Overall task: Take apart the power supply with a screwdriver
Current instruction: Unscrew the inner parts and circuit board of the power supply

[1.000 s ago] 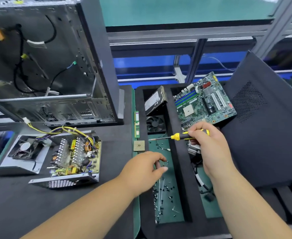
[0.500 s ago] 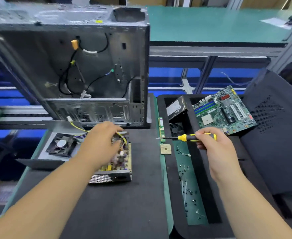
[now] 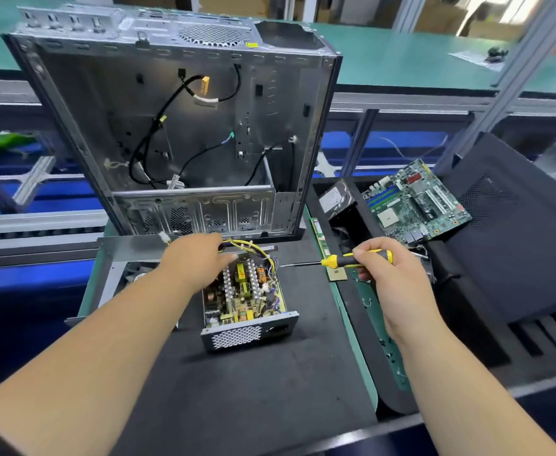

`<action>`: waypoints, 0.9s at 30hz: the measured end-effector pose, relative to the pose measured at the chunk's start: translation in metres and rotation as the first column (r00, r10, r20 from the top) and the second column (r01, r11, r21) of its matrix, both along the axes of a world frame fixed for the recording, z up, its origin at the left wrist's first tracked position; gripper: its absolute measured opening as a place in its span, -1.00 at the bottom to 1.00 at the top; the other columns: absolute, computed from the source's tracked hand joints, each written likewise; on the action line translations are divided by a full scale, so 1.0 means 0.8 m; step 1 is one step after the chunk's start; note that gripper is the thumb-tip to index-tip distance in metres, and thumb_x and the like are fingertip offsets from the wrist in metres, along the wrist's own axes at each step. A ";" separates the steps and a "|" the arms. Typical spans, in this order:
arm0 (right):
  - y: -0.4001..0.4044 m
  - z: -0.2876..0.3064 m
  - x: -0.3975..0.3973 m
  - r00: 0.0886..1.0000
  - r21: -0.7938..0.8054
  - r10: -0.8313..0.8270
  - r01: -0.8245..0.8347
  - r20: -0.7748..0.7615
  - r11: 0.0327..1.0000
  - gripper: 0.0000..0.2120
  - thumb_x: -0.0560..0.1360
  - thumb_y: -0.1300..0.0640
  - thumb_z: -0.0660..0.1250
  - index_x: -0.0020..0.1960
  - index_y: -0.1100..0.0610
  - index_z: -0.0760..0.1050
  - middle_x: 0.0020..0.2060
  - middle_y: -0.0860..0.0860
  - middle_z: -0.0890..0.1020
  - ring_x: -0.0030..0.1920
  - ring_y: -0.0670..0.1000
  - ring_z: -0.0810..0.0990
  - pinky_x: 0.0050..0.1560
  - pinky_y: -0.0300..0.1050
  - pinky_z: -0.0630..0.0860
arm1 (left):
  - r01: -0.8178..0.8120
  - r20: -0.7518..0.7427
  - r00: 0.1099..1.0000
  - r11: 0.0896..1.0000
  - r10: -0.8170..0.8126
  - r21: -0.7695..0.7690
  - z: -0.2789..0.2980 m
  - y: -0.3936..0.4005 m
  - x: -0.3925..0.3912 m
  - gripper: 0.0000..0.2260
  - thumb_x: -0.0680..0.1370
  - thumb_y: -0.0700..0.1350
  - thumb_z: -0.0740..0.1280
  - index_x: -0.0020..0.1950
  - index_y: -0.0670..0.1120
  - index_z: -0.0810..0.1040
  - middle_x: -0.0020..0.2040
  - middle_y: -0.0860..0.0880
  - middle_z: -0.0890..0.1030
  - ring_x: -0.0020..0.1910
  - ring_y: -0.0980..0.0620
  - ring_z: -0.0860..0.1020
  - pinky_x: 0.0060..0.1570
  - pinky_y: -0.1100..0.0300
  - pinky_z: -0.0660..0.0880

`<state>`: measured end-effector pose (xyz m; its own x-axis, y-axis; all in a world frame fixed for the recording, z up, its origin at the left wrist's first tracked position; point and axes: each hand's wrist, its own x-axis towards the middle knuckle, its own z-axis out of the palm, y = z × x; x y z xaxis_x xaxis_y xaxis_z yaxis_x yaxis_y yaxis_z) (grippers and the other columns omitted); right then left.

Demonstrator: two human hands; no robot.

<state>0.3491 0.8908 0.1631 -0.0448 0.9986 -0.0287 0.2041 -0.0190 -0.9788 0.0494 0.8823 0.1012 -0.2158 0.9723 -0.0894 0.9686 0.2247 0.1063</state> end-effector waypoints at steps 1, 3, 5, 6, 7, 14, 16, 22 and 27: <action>-0.004 0.002 -0.002 1.000 0.005 -0.013 0.013 0.008 1.000 -0.93 0.38 -0.01 0.37 -0.21 -0.03 0.58 -0.37 -0.12 0.57 -0.35 -0.15 0.53 -0.05 -0.03 0.46 | -0.004 -0.006 1.000 1.000 0.004 -0.001 0.001 0.002 0.001 -0.59 0.59 0.27 0.19 0.13 -0.06 0.48 -0.11 -0.01 0.57 -0.16 -0.05 0.48 -0.30 0.11 0.38; -0.011 0.005 -0.004 0.999 0.021 -0.036 0.035 0.031 0.999 -0.95 0.42 0.02 0.38 -0.21 -0.05 0.58 -0.37 -0.10 0.56 -0.33 -0.12 0.53 -0.07 -0.01 0.45 | 0.001 -0.001 1.000 1.000 -0.001 -0.010 0.002 0.003 0.004 -0.61 0.59 0.27 0.18 0.07 -0.05 0.47 -0.17 0.02 0.52 -0.19 -0.05 0.45 -0.32 0.12 0.35; -0.015 0.007 -0.005 0.997 0.042 -0.042 0.039 0.072 0.998 -0.94 0.46 0.04 0.38 -0.19 -0.07 0.58 -0.37 -0.09 0.54 -0.31 -0.03 0.51 -0.12 -0.01 0.43 | 0.010 0.022 1.000 1.000 -0.010 0.001 -0.001 0.002 0.009 -0.62 0.59 0.27 0.18 0.05 -0.04 0.45 -0.14 0.00 0.54 -0.17 -0.06 0.47 -0.29 0.11 0.35; -0.017 0.009 -0.006 0.995 0.051 -0.038 0.034 0.096 0.998 -0.95 0.47 0.03 0.39 -0.18 -0.08 0.58 -0.38 -0.09 0.53 -0.30 0.00 0.48 -0.17 -0.03 0.40 | 0.011 0.037 0.999 1.000 -0.011 0.008 -0.002 0.000 0.015 -0.62 0.59 0.25 0.18 0.08 -0.05 0.45 -0.10 -0.03 0.57 -0.13 -0.09 0.51 -0.27 0.10 0.36; -0.018 0.009 -0.006 0.992 0.063 -0.034 0.027 0.122 0.998 -0.94 0.48 0.01 0.40 -0.17 -0.08 0.57 -0.39 -0.10 0.51 -0.31 0.00 0.46 -0.21 -0.07 0.38 | 0.009 0.056 0.998 1.000 -0.009 0.013 -0.004 -0.001 0.021 -0.62 0.60 0.23 0.17 0.13 -0.07 0.44 -0.05 -0.06 0.59 -0.07 -0.12 0.55 -0.24 0.09 0.37; -0.026 0.013 -0.006 0.956 0.193 0.009 -0.068 0.292 0.979 -0.87 0.51 0.07 0.41 -0.20 -0.06 0.53 -0.47 -0.19 0.47 -0.47 -0.18 0.34 -0.45 -0.42 0.27 | -0.162 0.250 0.956 0.986 0.150 0.028 -0.013 -0.008 0.082 -0.72 0.66 0.01 0.13 0.26 -0.16 0.30 -0.19 -0.07 0.48 -0.21 -0.13 0.48 -0.32 0.09 0.33; -0.025 0.011 -0.003 0.923 0.224 -0.003 -0.090 0.386 0.970 -0.87 0.50 0.06 0.42 -0.20 -0.04 0.52 -0.45 -0.16 0.46 -0.45 -0.15 0.36 -0.43 -0.39 0.29 | -0.165 0.285 0.946 0.986 0.153 0.017 -0.013 -0.012 0.089 -0.75 0.65 0.00 0.14 0.18 -0.16 0.32 -0.21 -0.05 0.45 -0.25 -0.10 0.44 -0.33 0.09 0.31; -0.010 0.003 0.001 0.778 0.296 -0.059 -0.167 0.625 0.940 -0.88 0.50 0.06 0.43 -0.15 -0.05 0.49 -0.23 -0.15 0.56 -0.13 -0.15 0.50 -0.25 -0.29 0.36 | -0.105 0.371 0.921 0.993 0.119 -0.058 -0.006 -0.023 0.091 -0.76 0.62 0.08 0.22 0.04 -0.08 0.30 -0.09 -0.08 0.50 -0.15 -0.10 0.43 -0.24 0.09 0.33; 0.004 -0.007 -0.009 0.742 0.286 -0.023 -0.229 0.670 0.931 -0.90 0.52 0.05 0.41 -0.10 0.01 0.50 -0.20 -0.11 0.55 -0.10 -0.17 0.47 -0.21 -0.40 0.35 | -0.109 0.356 0.920 0.980 0.162 -0.165 0.004 -0.015 0.085 -0.51 0.53 0.29 0.26 0.22 -0.07 0.31 0.12 -0.08 0.55 -0.02 -0.12 0.51 -0.18 0.08 0.41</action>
